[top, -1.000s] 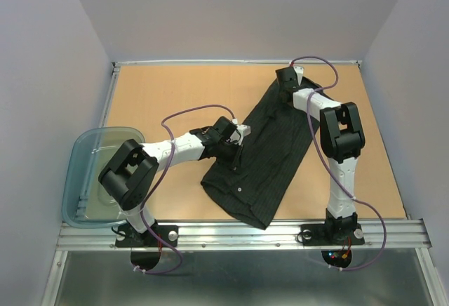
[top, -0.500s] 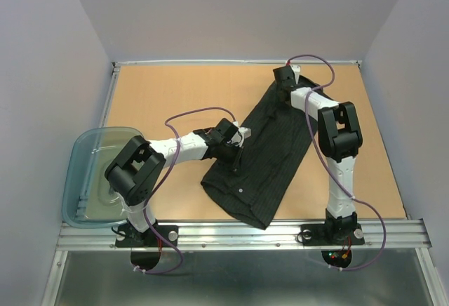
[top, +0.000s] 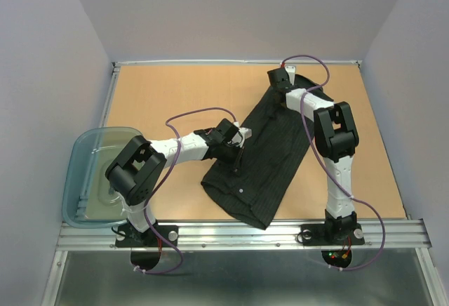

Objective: Fold and stack the long sleeve shirts
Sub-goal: Fold the shirt

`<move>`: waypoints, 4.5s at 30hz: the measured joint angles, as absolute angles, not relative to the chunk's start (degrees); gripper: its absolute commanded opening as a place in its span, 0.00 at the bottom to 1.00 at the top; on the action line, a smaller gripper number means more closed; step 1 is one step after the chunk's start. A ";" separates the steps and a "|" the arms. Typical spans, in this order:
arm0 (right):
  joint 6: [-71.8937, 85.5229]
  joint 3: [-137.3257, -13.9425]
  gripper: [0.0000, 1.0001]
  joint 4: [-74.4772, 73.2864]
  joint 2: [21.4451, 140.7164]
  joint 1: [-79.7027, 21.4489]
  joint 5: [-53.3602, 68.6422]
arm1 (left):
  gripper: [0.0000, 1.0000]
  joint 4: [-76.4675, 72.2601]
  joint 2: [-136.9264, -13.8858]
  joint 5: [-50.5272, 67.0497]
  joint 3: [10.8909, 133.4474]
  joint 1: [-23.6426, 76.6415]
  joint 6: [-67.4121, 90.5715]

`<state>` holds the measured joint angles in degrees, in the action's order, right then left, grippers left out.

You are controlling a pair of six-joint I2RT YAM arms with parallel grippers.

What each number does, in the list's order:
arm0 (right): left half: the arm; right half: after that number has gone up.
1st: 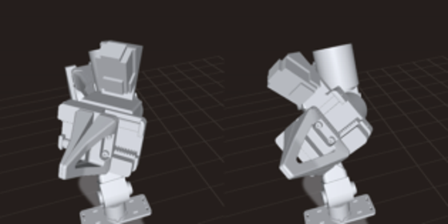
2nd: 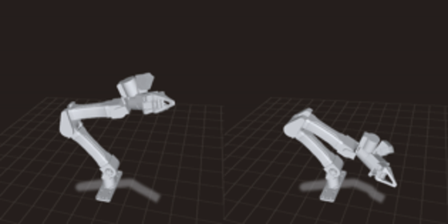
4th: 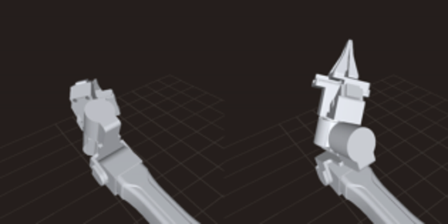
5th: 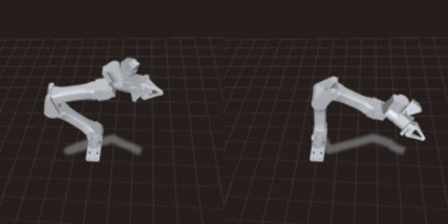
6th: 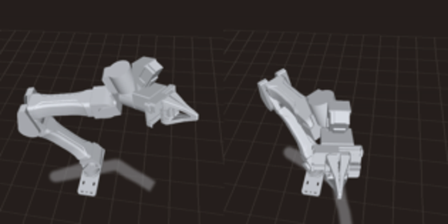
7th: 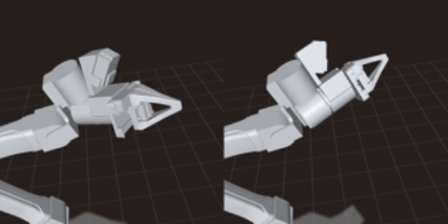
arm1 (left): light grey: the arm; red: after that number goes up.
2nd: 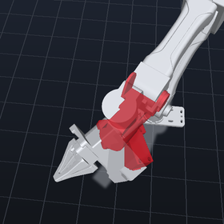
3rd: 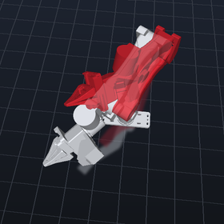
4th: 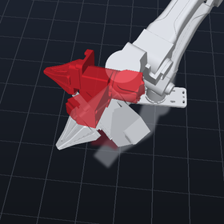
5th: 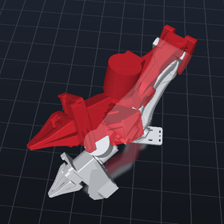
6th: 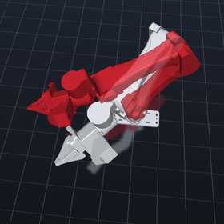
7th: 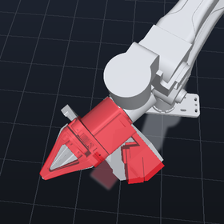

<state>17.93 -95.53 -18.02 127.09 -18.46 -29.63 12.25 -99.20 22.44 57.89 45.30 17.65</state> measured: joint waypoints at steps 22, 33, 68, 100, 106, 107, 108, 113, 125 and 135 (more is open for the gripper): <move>15.81 -95.53 0.01 -19.33 127.24 -18.46 -34.74 | 0.24 12.25 -99.22 22.44 57.89 45.30 17.65; 16.49 -95.55 0.35 -19.38 127.24 -18.46 -30.89 | 0.24 12.25 -99.22 22.44 57.89 45.30 17.65; 15.81 -98.56 0.01 -20.43 130.23 -18.39 -39.07 | 0.24 12.05 -99.22 22.35 57.89 45.32 17.67; 19.27 -100.05 0.01 -21.04 125.51 -15.53 -30.33 | 0.24 18.85 -94.28 15.86 63.18 47.68 17.54; 20.38 -100.05 0.01 -21.02 124.70 -13.80 -28.62 | 0.24 20.45 -93.34 13.45 65.98 50.48 16.62; 20.51 -100.05 0.01 -21.02 124.49 -13.69 -28.38 | 0.24 20.71 -93.32 13.08 66.43 51.05 16.53; 20.56 -100.05 0.01 -21.02 124.36 -13.54 -28.16 | 0.24 20.84 -93.32 12.95 66.65 51.31 16.51; 20.56 -100.03 0.01 -20.43 123.96 -13.41 -26.83 | 0.24 21.80 -93.23 11.75 66.92 52.03 16.58; 20.56 -100.03 0.01 -18.61 123.98 -13.41 -22.13 | 0.24 22.11 -92.58 8.82 65.23 52.01 19.07; 21.41 -96.33 0.29 -17.58 123.96 -13.41 -19.73 | 0.24 21.80 -92.58 4.93 63.88 50.72 20.25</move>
<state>21.41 -96.33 -17.58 123.96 -13.41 -19.73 21.80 -92.58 4.93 63.88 50.72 20.25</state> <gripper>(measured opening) 0.213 0.240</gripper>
